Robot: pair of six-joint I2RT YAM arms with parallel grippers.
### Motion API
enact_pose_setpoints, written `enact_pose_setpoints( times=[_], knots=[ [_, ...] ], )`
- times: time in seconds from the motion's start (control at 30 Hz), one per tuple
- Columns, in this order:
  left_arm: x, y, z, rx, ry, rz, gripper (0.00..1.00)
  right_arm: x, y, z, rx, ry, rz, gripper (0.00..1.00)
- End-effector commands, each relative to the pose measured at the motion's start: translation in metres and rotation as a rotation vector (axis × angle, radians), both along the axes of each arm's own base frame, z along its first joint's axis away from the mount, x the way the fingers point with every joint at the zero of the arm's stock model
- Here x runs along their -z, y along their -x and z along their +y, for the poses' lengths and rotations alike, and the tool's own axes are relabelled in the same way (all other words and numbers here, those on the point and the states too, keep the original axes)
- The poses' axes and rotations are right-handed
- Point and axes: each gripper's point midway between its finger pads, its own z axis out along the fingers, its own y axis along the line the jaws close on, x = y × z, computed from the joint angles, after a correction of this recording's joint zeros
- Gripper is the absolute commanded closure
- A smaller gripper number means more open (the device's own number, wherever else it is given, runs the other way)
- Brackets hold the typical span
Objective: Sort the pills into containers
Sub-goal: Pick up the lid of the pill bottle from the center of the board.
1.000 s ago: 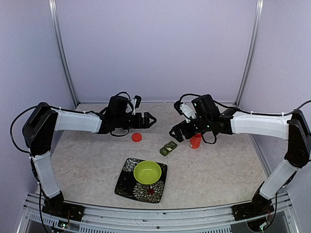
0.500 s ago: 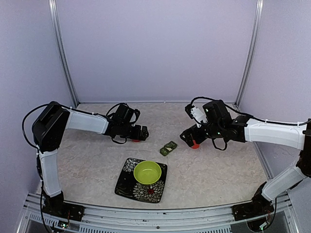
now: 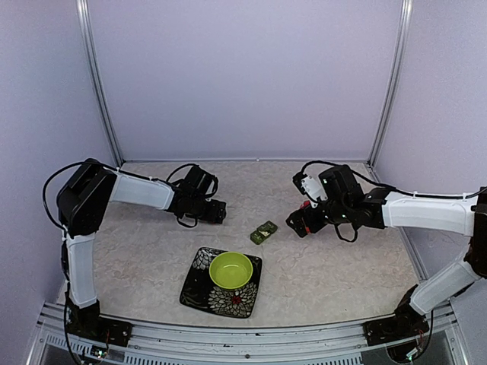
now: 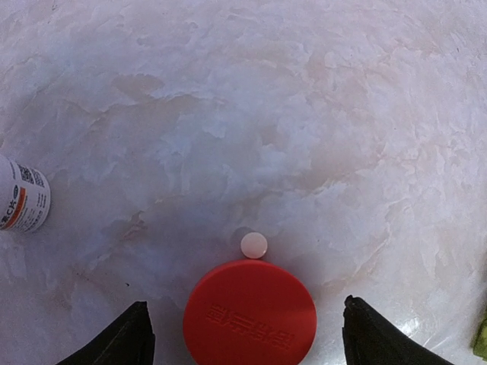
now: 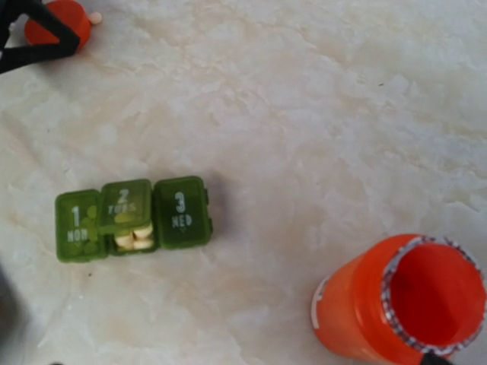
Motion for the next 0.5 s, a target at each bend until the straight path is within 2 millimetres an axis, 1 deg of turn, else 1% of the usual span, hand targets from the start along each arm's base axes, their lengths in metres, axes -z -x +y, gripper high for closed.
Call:
enact_pose_setpoints(
  times=[0.0,0.07,0.2,0.47],
  knots=[
    [0.0,-0.006,-0.006,0.021,-0.011,-0.005,0.21,-0.006,-0.002,-0.005,0.025,-0.022,-0.016,0.0],
    [0.001,-0.006,-0.007,0.025,-0.013,-0.001,0.26,-0.005,-0.003,-0.006,0.028,-0.02,-0.014,0.0],
    [0.003,-0.005,-0.007,0.028,-0.02,0.005,0.3,-0.003,-0.003,-0.008,0.031,-0.018,-0.009,0.0],
    [0.012,-0.001,-0.005,0.033,-0.048,0.026,0.3,-0.003,-0.004,-0.01,0.032,-0.019,-0.01,0.0]
  ],
)
